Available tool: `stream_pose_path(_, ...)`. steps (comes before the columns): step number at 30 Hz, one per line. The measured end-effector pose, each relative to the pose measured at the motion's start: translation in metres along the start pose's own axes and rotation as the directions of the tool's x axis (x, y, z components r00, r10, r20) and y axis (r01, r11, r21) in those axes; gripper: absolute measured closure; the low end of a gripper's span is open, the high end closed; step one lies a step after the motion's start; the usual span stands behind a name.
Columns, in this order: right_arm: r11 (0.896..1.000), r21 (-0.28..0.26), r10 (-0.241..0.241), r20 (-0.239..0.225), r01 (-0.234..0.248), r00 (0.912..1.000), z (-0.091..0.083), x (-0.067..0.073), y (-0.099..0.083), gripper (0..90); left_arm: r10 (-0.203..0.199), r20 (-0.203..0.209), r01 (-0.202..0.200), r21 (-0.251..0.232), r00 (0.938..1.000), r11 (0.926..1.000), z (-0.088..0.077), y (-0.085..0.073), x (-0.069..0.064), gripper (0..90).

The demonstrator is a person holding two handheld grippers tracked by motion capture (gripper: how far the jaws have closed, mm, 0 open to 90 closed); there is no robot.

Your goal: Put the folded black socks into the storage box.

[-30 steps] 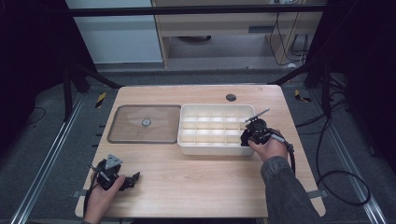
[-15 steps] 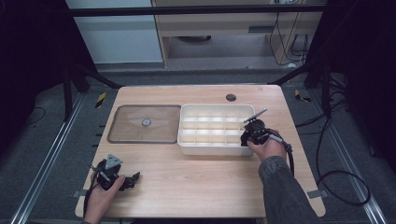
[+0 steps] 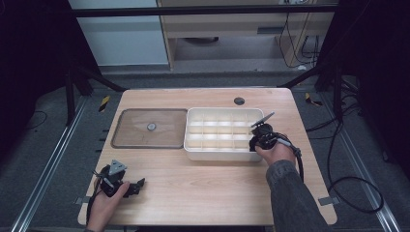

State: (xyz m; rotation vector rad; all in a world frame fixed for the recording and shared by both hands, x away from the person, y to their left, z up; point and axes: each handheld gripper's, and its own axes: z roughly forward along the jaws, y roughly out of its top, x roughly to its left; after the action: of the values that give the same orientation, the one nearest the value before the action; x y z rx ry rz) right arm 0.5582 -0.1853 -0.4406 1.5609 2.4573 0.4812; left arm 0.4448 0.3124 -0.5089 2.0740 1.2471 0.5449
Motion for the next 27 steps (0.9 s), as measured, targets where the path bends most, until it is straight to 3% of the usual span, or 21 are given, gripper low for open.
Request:
stream_pose_path(11, 1.000, 0.010, -0.012, 0.013, 0.012, 0.9998, 0.001, 0.002, 0.001, 90.0, 0.000, 0.001, 0.000, 0.000, 1.0000, 1.0000, 0.000, 0.000, 0.000, 0.0)
stream_pose_path(17, 0.999, -0.007, -0.033, 0.042, 0.034, 0.9985, -0.001, 0.005, 0.000, 90.0, 0.000, 0.001, 0.000, 0.000, 1.0000, 1.0000, 0.000, 0.000, 0.000, 0.0)
stream_pose_path(27, 0.998, -0.058, -0.032, 0.042, 0.034, 0.9986, -0.014, 0.005, -0.004, 90.0, 0.004, 0.004, -0.004, 0.002, 1.0000, 1.0000, 0.000, 0.000, 0.000, 0.0)
